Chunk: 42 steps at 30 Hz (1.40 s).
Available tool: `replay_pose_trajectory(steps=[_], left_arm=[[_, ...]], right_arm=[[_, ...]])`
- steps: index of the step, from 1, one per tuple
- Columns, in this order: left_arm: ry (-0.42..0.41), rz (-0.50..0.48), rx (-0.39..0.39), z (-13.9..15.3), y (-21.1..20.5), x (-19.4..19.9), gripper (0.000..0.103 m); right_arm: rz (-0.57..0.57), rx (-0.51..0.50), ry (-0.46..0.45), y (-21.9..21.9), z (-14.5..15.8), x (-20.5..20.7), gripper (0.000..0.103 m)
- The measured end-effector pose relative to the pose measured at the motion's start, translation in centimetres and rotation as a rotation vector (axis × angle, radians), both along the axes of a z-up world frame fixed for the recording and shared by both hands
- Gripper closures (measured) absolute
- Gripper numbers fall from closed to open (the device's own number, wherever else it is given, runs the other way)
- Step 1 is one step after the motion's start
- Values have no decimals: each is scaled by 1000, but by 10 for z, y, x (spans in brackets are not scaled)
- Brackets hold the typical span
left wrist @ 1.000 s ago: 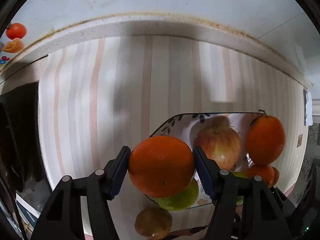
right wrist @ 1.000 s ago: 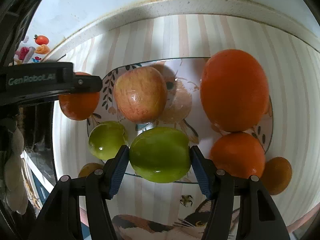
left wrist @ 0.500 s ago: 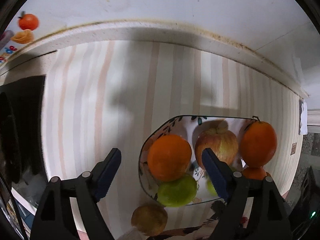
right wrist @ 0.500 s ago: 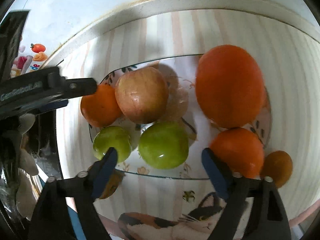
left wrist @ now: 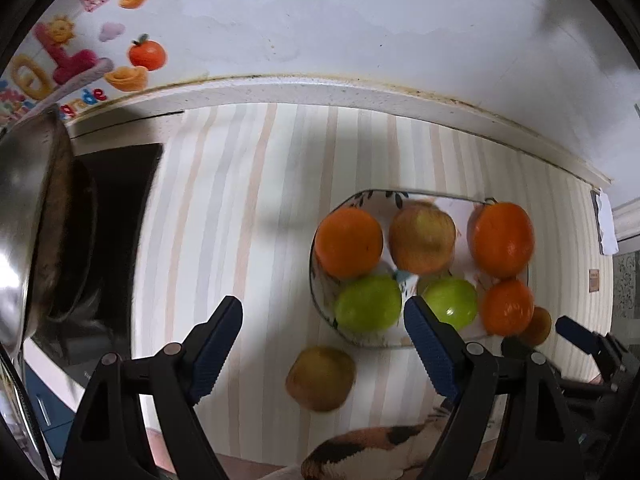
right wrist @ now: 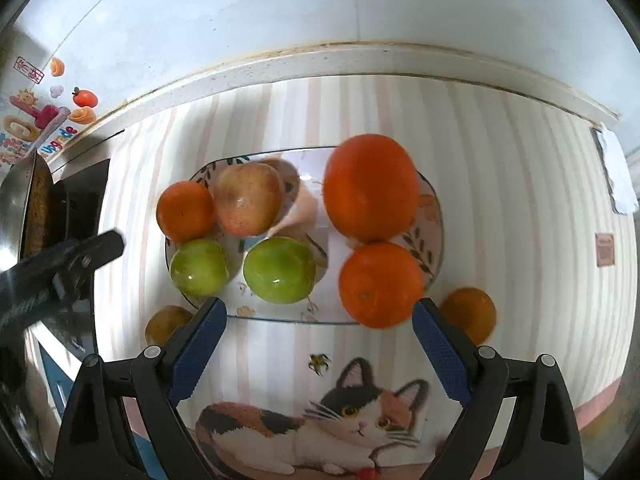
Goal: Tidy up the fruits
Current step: 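Lower the tangerine onto the plate with the left tool while the right tool places the green apple, then withdraw both open tools from the plate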
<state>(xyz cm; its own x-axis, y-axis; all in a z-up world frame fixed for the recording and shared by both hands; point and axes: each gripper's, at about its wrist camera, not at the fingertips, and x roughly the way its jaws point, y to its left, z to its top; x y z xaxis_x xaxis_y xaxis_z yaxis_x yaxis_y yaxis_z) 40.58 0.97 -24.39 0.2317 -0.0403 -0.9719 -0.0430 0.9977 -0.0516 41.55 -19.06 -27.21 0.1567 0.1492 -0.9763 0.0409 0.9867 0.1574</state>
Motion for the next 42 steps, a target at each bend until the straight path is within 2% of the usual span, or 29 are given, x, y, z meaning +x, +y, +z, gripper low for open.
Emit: replay_pose_trajectory(steps=[8, 9, 11, 23, 24, 28, 33, 37, 38, 41, 42], left_arm=[[-63, -5, 13, 35, -4, -49, 20], [21, -28, 46, 39, -5, -52, 20], [7, -26, 46, 49, -5, -62, 21], [-102, -40, 30, 110, -6, -113, 20], [-147, -40, 51, 115, -6, -117, 20], [-199, -49, 70, 132, -10, -129, 20], [-202, -48, 54, 134, -11, -132, 20], [-188, -17, 58, 123, -9, -127, 20], [-181, -5, 57, 119, -6, -124, 19], [-156, 35, 70, 100, 1, -112, 8], [-147, 44, 73, 94, 3, -109, 8]], right_arm=[[-17, -23, -66, -8, 36, -35, 7], [-18, -34, -76, -9, 41, -40, 7], [-21, -45, -103, -10, 52, -50, 7], [-17, -61, -227, -13, 119, -107, 7], [-18, -63, -235, -12, 123, -112, 7], [-23, -64, -269, -12, 140, -126, 7], [-27, -51, -287, -11, 152, -136, 7], [-41, -18, -277, -14, 148, -137, 7], [-48, -6, -273, -16, 145, -136, 7], [-86, 13, -252, -32, 131, -129, 7], [-102, 23, -240, -39, 125, -126, 7]])
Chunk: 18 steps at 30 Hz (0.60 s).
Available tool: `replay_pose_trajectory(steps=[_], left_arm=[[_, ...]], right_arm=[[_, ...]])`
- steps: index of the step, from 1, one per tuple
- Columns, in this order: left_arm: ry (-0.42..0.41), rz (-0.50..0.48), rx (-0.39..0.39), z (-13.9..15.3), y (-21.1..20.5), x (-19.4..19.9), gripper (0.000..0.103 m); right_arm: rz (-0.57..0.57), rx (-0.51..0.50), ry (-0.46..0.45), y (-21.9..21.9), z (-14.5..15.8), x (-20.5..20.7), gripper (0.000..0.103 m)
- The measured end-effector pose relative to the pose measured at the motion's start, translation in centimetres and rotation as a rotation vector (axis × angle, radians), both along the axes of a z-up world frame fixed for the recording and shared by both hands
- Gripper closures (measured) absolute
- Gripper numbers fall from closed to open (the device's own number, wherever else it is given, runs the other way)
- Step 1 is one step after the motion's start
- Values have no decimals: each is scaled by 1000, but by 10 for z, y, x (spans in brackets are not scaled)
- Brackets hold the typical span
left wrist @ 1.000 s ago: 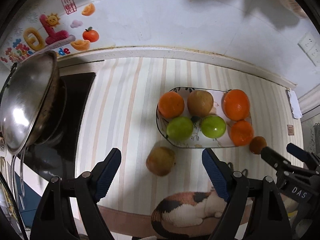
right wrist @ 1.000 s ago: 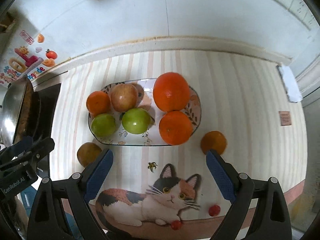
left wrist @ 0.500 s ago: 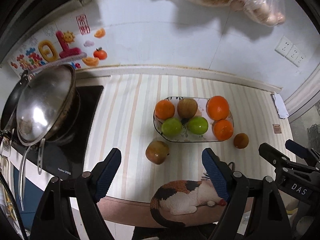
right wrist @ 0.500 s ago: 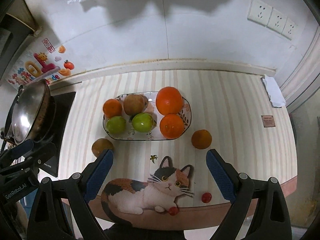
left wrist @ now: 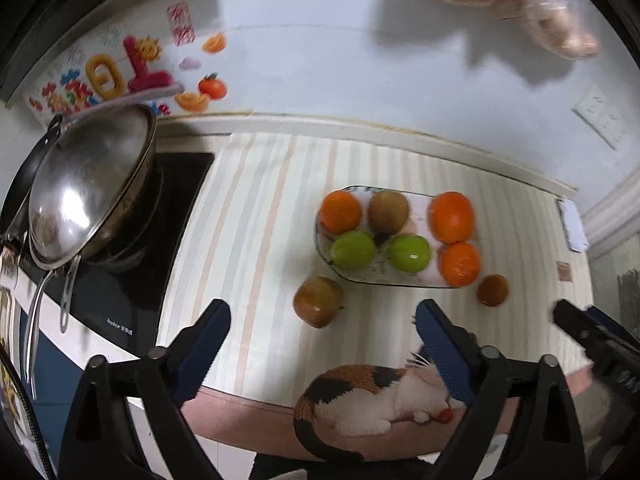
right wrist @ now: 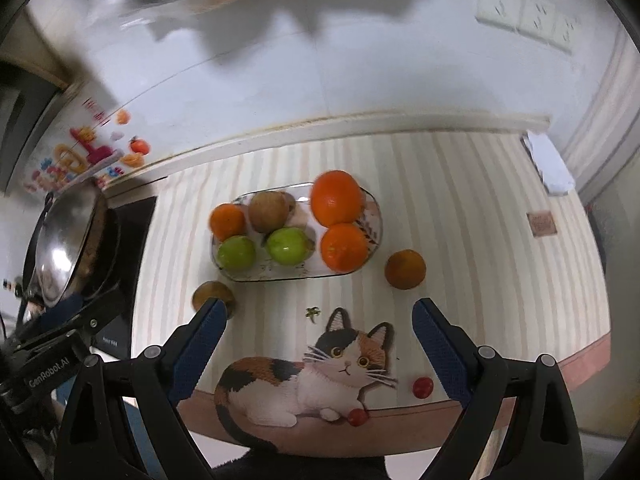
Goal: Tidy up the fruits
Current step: 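Withdraw both open tools from the plate, then grasp the brown apple with the left tool while the right tool grasps the tangerine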
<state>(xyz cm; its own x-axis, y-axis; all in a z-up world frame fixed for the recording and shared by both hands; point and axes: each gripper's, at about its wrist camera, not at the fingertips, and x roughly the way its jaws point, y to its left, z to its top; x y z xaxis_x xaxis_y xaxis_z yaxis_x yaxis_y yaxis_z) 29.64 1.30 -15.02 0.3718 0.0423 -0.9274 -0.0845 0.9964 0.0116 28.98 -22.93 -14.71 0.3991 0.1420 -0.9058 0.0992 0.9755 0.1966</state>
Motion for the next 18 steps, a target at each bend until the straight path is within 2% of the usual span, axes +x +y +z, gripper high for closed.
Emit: replay_pose_trajectory(steps=[5, 13, 18], left_arm=[[90, 60, -18, -43, 15, 21, 8], [226, 142, -59, -101, 27, 42, 8], [291, 191, -86, -131, 31, 49, 8]], right_arm=[[-106, 54, 68, -48, -48, 24, 7], [-227, 184, 237, -104, -152, 68, 8], [-273, 235, 292, -112, -197, 85, 25]])
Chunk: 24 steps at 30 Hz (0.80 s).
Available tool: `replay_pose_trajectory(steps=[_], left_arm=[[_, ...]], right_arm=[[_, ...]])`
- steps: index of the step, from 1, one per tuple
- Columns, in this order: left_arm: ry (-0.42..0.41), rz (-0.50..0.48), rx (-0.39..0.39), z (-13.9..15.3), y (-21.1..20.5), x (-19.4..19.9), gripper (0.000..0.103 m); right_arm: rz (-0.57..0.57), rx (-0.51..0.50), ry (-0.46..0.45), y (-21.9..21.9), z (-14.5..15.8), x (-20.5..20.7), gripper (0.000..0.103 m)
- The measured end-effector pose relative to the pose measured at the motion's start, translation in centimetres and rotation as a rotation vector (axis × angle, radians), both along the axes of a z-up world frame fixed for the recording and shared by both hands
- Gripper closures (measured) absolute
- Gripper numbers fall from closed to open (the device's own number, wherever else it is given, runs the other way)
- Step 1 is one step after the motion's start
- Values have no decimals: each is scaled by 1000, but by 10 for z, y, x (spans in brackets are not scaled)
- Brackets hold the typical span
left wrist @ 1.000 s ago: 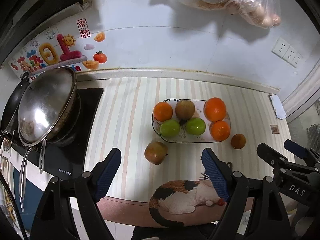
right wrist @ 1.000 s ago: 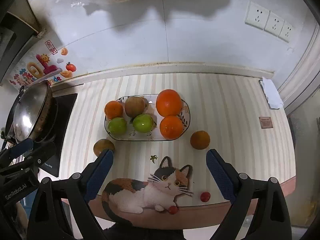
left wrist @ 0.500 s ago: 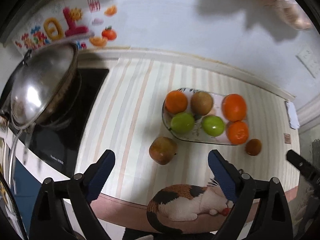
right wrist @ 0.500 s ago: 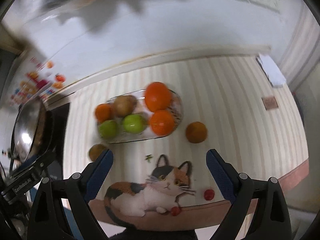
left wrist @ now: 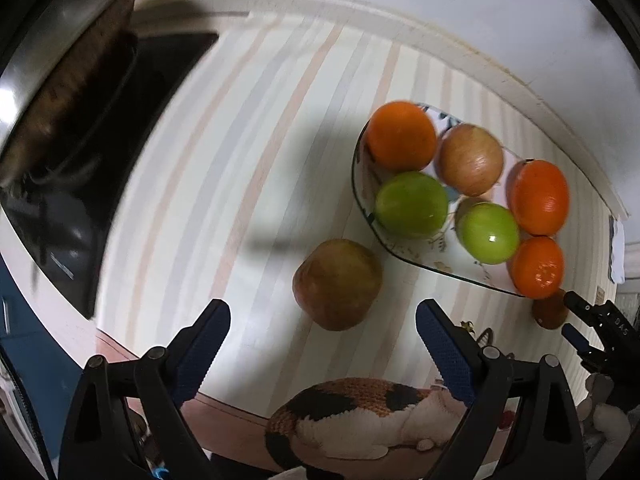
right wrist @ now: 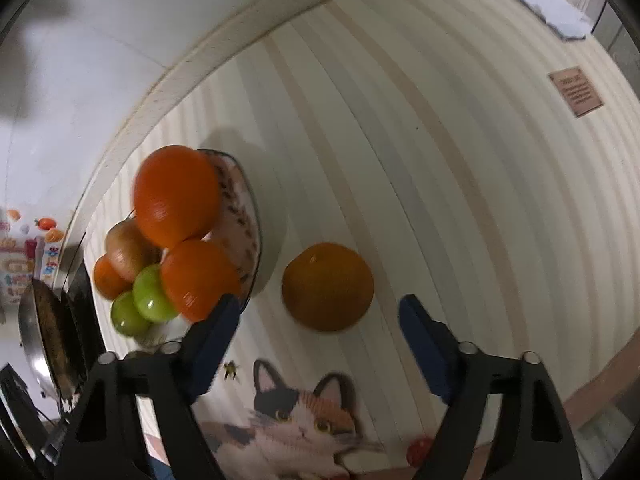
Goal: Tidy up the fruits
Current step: 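Grasp the brown apple with the left tool while the right tool grasps the tangerine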
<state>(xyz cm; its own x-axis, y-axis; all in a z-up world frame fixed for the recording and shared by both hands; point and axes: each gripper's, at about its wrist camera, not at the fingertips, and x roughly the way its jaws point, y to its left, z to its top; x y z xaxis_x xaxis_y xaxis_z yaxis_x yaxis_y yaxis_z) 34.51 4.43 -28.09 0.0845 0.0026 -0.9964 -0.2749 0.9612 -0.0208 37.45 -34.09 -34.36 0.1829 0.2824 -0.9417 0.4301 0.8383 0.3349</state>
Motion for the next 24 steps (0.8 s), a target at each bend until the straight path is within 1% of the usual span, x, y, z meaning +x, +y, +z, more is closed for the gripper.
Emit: replay_pose_trajectory(steps=[1, 2, 3, 4, 7, 10, 13, 14, 15, 16, 18, 20, 22, 24], left_arm=[[11, 3, -3, -4, 1, 1, 8], [22, 2, -5, -10, 0, 2, 8], [33, -4, -4, -15, 0, 3, 8], [45, -10, 2, -21, -2, 5, 8], [68, -31, 11, -35, -4, 11, 8], [86, -56, 18, -48, -8, 19, 8], [96, -95, 14, -60, -14, 27, 8], [101, -103, 10, -64, -15, 29, 9], [102, -103, 5, -67, -15, 30, 21], [101, -97, -3, -69, -14, 31, 37], [88, -76, -8, -69, -11, 30, 38], [82, -78, -4, -69, -10, 28, 38], [89, -95, -5, -68, -14, 19, 38], [103, -132, -16, -66, -23, 3, 38]], right_arm=[[-1, 3, 6, 1, -5, 2, 29], [-1, 8, 13, 1, -12, 5, 32], [0, 15, 17, 1, -16, 6, 40], [0, 16, 18, 1, -20, 6, 44], [35, 1, -9, 7, -21, 6, 45], [85, -24, -9, 16, -19, 1, 45], [150, -22, -3, 31, -13, -9, 45], [173, -16, 2, 38, -10, -12, 45], [190, -9, 8, 43, -10, -16, 45], [204, -2, 13, 48, -9, -19, 45], [240, 7, 22, 63, -10, -26, 45], [269, 12, 32, 76, -11, -32, 45], [296, 19, 44, 87, -13, -37, 45], [321, 26, 52, 95, -15, -44, 45]])
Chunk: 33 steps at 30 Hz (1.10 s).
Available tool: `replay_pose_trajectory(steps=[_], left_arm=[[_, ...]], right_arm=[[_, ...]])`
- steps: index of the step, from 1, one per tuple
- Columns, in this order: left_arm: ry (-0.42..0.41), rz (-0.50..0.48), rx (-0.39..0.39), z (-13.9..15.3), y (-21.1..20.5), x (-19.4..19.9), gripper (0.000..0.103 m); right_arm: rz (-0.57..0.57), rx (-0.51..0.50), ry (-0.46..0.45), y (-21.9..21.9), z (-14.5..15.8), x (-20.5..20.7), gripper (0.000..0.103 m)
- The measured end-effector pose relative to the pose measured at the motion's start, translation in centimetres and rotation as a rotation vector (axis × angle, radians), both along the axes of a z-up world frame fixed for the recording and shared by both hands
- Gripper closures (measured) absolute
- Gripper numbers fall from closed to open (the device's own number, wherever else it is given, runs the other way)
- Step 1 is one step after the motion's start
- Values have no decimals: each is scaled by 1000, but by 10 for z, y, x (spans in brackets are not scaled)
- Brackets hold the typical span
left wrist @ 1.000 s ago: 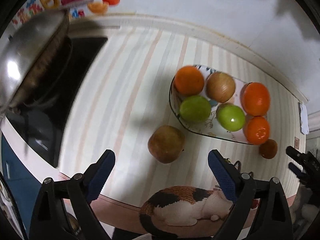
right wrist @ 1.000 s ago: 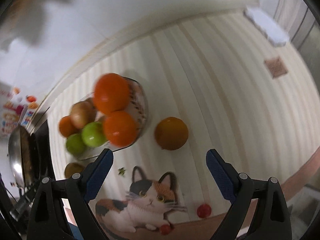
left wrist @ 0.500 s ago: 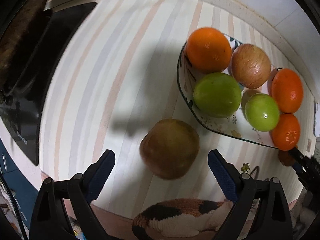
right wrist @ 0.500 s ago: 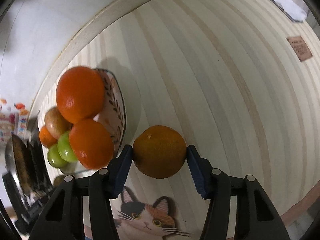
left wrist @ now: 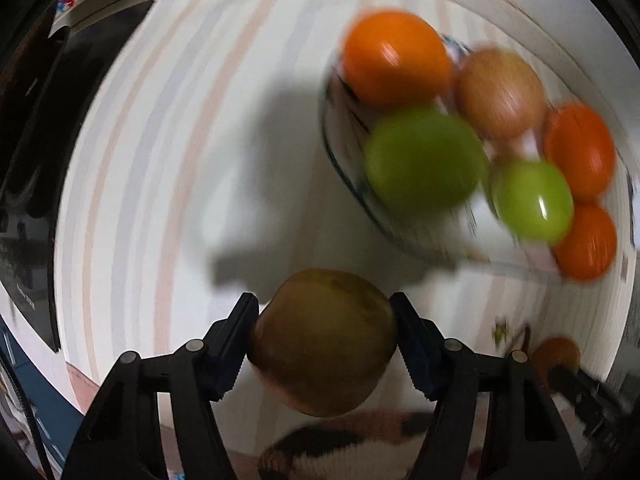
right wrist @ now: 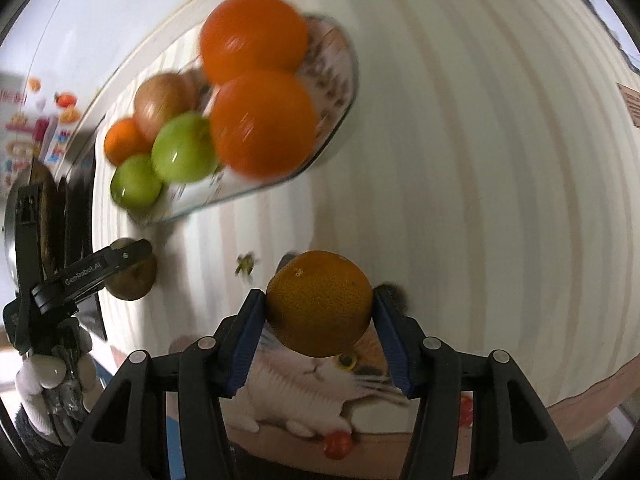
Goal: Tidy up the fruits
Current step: 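Grasp the brown apple with the left tool while the right tool grasps the tangerine, then carry the brown apple with the left tool while the right tool carries the tangerine onto the plate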
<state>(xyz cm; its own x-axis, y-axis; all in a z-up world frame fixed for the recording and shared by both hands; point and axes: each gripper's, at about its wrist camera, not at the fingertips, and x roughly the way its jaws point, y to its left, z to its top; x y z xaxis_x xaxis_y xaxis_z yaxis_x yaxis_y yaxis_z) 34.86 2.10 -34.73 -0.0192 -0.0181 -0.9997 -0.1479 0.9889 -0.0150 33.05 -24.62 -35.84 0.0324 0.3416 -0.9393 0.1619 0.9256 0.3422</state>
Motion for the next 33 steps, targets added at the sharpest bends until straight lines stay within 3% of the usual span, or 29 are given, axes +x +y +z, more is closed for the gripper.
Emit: replay_pose_trajectory(steps=[6, 10, 17, 19, 23, 33], left_arm=[[58, -59, -57, -5, -29, -45, 38], [31, -95, -6, -6, -41, -43, 38], [8, -94, -4, -4, -44, -28, 38], [3, -91, 0, 0, -42, -47, 38], [-12, -99, 1, 2, -50, -44, 38], [-87, -144, -33, 50, -66, -31, 38]], right_arm=[[78, -21, 2, 31, -1, -8, 45], [96, -35, 7, 44, -8, -6, 45], [102, -45, 3, 39, -7, 2, 44], [99, -41, 19, 37, -9, 2, 44], [99, -49, 6, 37, -8, 5, 45], [95, -27, -72, 36, 15, 1, 45]])
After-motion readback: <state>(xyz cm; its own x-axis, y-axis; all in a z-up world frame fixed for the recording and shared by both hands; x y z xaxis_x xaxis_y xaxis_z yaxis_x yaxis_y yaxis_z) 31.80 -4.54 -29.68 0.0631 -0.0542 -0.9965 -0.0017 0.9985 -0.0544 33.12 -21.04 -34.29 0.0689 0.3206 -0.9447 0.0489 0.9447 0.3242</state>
